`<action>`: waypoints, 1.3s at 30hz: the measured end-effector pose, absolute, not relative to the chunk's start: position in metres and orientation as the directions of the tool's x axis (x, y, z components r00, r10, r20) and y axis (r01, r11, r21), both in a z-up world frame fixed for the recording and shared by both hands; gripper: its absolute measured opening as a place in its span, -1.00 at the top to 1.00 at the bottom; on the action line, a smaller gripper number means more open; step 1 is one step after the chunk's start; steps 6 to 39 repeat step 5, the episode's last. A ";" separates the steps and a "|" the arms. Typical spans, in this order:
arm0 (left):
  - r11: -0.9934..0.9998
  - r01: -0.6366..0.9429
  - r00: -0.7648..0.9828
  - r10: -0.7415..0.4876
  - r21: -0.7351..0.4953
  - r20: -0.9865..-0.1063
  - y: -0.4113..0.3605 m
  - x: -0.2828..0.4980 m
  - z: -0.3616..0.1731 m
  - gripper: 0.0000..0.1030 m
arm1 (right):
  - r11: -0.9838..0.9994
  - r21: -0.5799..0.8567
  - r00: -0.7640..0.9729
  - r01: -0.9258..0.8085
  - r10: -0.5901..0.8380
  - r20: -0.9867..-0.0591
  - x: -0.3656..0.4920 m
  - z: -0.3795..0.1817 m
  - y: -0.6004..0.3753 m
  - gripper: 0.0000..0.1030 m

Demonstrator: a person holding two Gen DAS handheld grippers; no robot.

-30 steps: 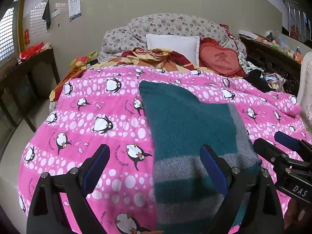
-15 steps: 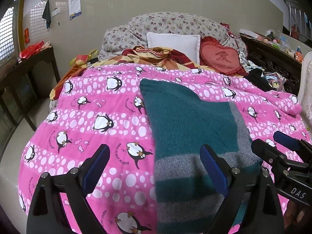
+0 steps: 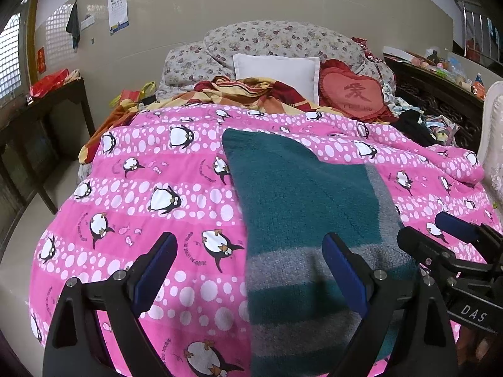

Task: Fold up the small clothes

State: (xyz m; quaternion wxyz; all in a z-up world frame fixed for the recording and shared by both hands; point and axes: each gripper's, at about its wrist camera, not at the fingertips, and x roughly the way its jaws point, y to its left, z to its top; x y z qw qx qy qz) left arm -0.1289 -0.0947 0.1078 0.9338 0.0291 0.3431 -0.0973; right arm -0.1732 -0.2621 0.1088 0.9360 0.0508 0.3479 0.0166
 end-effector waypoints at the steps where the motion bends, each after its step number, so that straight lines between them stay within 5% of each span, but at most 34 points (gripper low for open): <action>1: 0.979 0.203 0.748 -0.161 -0.009 -0.644 -0.095 -0.129 0.108 -0.81 | 0.994 0.106 0.757 0.005 0.065 -0.650 -0.173 0.109 -0.262 -0.65; 39: 0.979 0.205 0.745 -0.164 -0.012 -0.646 -0.095 -0.130 0.110 -0.81 | 0.994 0.105 0.756 0.006 0.064 -0.651 -0.173 0.108 -0.262 -0.66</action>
